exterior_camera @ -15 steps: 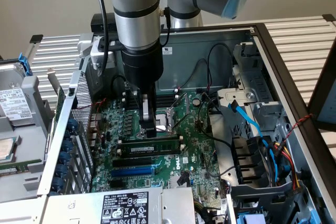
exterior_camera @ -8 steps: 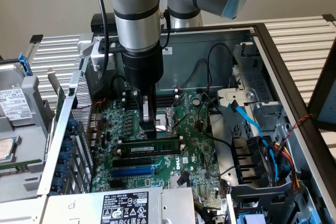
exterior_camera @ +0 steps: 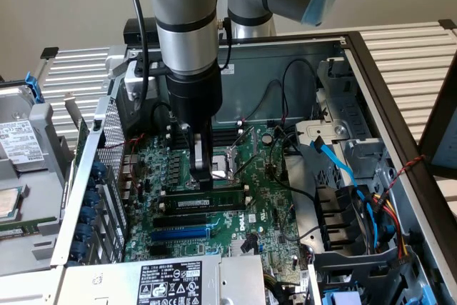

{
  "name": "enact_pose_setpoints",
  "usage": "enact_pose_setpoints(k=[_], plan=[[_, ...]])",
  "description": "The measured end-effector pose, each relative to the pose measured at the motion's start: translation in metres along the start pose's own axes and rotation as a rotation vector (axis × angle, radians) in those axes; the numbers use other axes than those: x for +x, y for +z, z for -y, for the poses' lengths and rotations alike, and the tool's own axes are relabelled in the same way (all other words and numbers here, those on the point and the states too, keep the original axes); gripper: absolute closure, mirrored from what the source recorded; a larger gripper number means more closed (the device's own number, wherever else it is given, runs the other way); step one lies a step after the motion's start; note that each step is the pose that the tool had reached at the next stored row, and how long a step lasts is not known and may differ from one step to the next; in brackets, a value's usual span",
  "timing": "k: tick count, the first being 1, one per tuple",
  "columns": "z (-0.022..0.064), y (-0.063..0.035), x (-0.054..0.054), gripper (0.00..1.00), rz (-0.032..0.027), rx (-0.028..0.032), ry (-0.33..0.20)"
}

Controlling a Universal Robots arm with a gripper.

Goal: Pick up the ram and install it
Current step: 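Press down the ram until it locks into place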

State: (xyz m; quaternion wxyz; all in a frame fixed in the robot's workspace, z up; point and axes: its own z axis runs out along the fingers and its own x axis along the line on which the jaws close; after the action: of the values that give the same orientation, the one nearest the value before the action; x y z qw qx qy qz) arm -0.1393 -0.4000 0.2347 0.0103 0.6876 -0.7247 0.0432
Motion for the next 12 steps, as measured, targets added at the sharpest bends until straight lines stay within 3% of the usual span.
enact_pose_setpoints(k=[12], plan=[[-0.0001,0.0040,0.0008,0.89,-0.0002,0.0000,0.000]])
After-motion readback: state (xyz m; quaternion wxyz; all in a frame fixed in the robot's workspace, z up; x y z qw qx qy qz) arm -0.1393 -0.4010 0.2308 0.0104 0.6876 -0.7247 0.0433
